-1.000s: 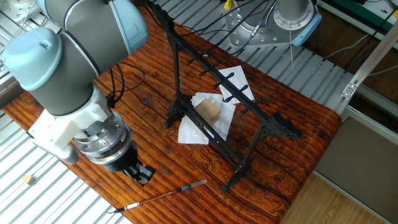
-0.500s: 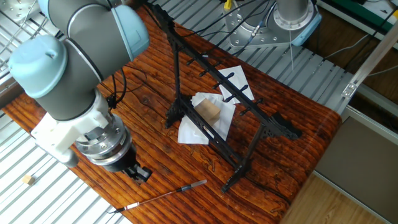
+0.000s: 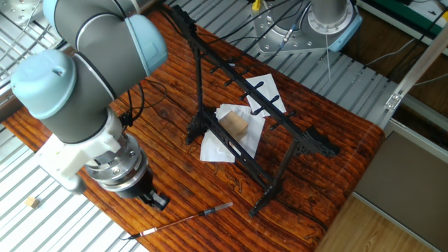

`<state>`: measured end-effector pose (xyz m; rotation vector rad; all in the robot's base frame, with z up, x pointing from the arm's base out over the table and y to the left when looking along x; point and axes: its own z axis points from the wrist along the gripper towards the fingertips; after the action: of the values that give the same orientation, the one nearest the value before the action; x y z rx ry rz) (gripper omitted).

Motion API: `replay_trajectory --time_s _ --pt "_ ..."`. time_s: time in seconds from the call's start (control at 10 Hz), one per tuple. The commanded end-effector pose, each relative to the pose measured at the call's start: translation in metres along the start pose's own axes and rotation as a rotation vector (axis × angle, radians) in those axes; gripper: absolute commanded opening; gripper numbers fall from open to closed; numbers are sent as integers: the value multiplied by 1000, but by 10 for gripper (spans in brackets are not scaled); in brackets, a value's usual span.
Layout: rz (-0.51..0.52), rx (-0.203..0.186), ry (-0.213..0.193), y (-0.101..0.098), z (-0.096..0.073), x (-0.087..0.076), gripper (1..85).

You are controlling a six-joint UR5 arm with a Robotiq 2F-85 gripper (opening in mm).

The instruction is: Place the brush on the pen rack

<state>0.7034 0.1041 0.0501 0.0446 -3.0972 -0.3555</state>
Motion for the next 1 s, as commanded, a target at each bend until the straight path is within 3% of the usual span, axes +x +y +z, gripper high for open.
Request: replay_trajectory --time_s 0.0,0.5,0.9 --pt "24 3 -13 4 4 -6 17" --pt "64 31 -25 13 9 -9 13" --pt "107 78 -26 16 12 -11 13"
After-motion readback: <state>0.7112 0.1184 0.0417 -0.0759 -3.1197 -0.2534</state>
